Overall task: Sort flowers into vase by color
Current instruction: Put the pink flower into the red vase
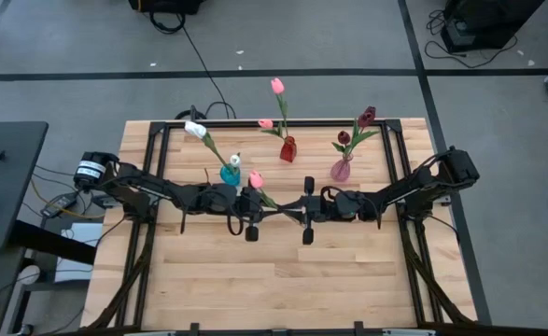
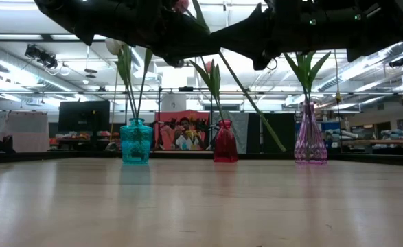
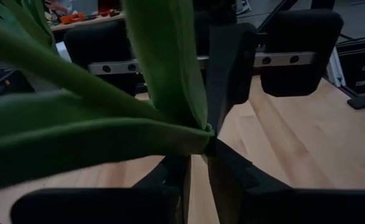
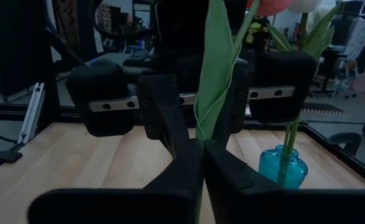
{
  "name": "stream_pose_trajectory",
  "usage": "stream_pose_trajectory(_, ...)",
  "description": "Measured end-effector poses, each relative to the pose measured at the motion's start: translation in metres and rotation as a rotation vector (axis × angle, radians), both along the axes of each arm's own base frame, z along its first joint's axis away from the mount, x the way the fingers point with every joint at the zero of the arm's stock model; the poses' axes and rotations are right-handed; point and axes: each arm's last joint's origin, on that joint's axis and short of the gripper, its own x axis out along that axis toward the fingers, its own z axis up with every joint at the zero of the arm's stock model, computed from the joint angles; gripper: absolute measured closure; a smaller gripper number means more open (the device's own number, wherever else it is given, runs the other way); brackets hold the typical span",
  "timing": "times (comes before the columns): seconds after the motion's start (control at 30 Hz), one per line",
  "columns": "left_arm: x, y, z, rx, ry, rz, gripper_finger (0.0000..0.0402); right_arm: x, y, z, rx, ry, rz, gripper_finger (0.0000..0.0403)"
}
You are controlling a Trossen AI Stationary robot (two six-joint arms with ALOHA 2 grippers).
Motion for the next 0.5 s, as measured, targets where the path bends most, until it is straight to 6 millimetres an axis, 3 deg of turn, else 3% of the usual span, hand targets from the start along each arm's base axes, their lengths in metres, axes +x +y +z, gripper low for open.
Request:
stream_pose_trajectory(0.27,0.0,0.0001,0.0,0.0,0.0,0.004,0.0349,0.0001,0.0,0.0009,0.017,-0.01,-0.002,0.0316)
stream_pose_trajectory(0.5,0.0001,0.0,-0.0006,-0.001,0.004,-0.002,0.035,0.0001,-0.0002,0.0014,0.01,-0.014,-0.007,0.0312)
